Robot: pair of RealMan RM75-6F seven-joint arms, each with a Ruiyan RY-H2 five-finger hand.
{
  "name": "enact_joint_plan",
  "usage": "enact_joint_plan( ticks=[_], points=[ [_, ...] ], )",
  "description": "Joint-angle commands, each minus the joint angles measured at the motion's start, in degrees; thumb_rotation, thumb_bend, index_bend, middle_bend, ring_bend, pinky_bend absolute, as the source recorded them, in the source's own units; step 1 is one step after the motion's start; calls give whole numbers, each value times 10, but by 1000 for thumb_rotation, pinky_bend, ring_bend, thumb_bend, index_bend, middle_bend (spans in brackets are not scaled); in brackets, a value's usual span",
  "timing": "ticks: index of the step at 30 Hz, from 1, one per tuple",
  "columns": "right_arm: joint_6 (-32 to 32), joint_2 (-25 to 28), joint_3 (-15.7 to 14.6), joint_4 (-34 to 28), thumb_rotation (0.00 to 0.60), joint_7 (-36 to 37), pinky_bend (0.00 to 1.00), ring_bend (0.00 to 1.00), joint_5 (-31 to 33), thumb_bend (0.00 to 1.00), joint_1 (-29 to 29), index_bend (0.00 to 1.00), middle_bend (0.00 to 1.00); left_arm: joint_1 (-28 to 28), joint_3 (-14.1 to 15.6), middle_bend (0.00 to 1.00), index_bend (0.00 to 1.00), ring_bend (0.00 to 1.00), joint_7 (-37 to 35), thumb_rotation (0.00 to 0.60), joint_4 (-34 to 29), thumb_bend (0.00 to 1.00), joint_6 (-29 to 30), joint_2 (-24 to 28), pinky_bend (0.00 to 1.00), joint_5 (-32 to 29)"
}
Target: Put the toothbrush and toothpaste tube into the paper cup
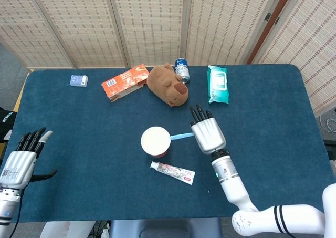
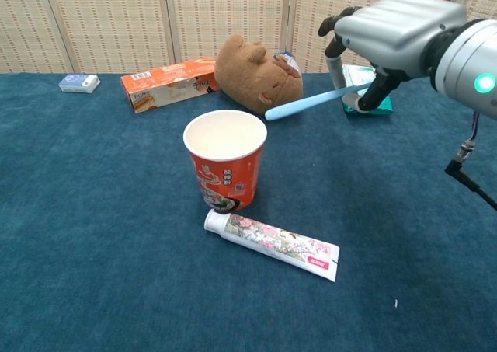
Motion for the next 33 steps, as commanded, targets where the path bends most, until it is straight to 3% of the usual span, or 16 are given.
enact_joint_plan(
  ticks=[1, 18, 33],
  points=[
    [3, -17, -2, 6, 600, -19, 266, 0, 10, 303, 15, 579, 113, 2, 0, 0, 0, 0, -4, 600, 1, 0, 2, 3, 0, 1],
    [38, -110, -7, 47, 600, -141, 266, 0, 42, 303, 93, 578, 113, 12, 6, 0, 0, 0, -38, 600, 15, 0, 14, 11, 0, 10],
    [25, -165, 2, 118, 600, -137, 266, 0, 70, 299, 128, 578, 113, 19, 7, 0, 0, 0, -59, 600, 28, 0, 18, 15, 0, 9]
  ],
)
